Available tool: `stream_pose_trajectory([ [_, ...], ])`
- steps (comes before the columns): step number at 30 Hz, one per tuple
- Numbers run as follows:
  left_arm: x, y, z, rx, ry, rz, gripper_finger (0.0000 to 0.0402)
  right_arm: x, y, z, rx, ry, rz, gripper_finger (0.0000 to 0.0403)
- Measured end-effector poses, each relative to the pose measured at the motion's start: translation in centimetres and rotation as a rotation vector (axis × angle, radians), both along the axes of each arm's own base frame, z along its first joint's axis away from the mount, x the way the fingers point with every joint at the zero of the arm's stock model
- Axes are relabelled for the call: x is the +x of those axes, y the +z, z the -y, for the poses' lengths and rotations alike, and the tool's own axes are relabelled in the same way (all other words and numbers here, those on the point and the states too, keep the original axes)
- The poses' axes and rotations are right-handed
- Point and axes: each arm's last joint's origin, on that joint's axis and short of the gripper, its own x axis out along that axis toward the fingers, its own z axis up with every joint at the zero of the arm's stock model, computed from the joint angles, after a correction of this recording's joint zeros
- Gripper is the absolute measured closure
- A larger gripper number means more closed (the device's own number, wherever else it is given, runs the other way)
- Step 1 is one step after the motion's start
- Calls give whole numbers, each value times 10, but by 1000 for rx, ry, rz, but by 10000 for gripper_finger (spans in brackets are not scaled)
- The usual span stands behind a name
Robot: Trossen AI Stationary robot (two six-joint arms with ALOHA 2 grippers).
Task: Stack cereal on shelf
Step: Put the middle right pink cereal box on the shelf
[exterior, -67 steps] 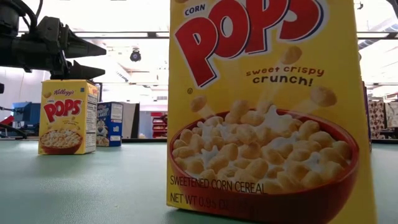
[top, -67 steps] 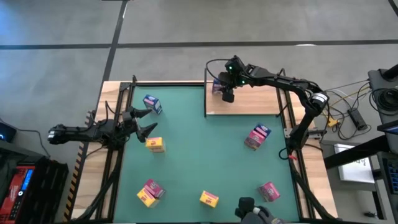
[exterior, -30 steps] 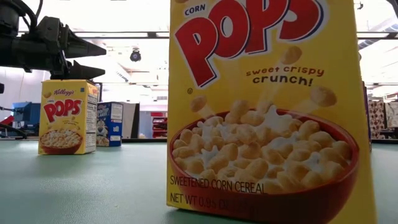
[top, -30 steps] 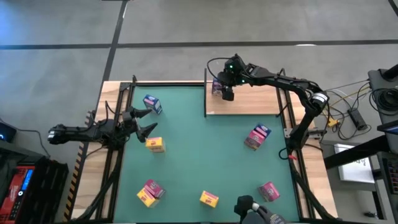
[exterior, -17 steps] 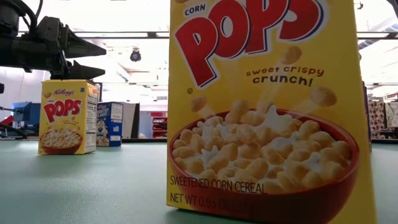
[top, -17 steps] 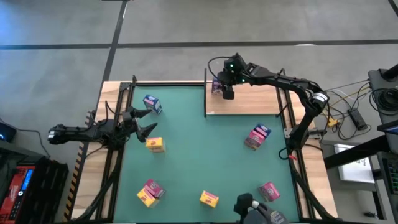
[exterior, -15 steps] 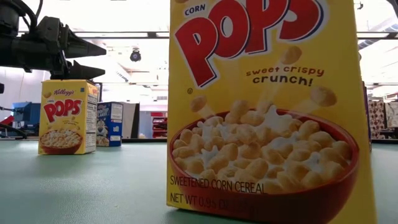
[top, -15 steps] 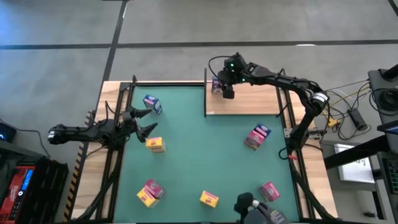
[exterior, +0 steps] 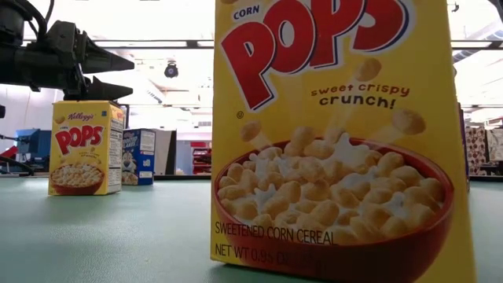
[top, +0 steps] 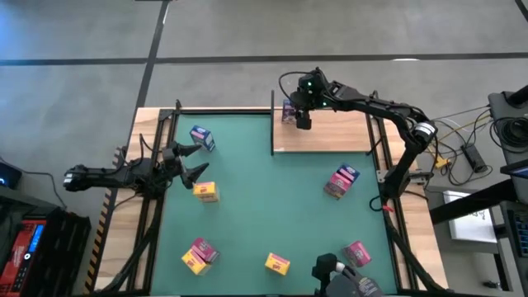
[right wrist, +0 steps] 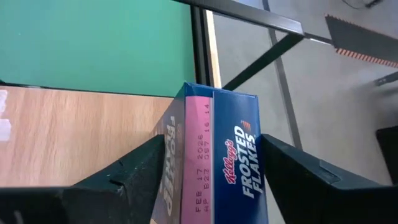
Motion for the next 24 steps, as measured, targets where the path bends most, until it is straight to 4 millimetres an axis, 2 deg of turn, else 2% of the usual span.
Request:
stream_pose_trajectory([
  [9, 0, 0, 0, 0, 0, 0, 2, -2, 8, -3, 1, -31, 23, 97],
  [24, 0, 0, 0, 0, 0, 0, 2, -16, 36, -31, -17, -100, -20, 92],
])
